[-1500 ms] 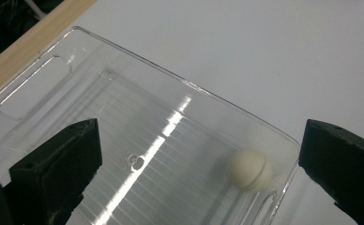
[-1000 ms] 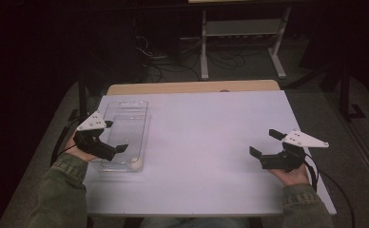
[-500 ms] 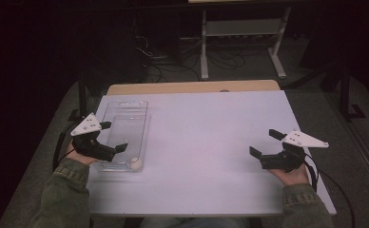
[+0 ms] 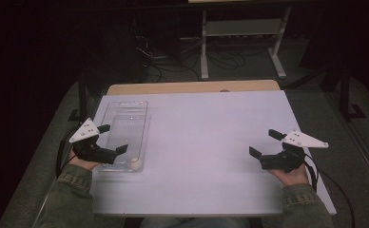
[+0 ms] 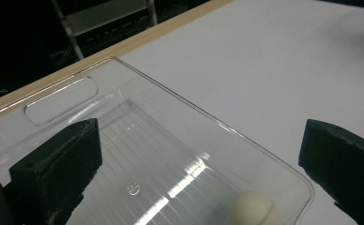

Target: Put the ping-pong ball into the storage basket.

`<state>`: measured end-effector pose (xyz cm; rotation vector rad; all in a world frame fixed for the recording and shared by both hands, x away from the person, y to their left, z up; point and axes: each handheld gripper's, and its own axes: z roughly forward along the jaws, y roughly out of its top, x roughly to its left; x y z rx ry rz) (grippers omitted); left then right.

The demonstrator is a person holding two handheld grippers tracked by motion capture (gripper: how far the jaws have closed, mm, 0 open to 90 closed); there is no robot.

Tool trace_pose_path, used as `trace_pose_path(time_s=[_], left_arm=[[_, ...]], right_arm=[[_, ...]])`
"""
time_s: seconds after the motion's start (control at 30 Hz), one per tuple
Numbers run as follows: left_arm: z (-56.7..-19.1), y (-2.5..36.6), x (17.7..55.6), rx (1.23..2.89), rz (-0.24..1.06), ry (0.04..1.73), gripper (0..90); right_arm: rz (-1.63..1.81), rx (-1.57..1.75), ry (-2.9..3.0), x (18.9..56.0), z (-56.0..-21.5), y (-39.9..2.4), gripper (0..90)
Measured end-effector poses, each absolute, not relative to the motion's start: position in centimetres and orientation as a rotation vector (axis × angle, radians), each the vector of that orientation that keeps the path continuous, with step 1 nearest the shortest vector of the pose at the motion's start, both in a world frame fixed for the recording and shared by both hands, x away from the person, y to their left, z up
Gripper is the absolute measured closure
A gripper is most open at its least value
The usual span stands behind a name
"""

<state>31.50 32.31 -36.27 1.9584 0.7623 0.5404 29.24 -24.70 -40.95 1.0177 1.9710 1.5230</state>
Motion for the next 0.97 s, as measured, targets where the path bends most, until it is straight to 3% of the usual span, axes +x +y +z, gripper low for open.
trace_pose_path(time_s=[0.97], left_arm=[[-38.1, 34.2, 28.5, 1.64, 0.678, 0.844, 0.0]], right_arm=[[1.543, 0.995, 1.954, 28.7, -40.9, -24.6, 0.0]])
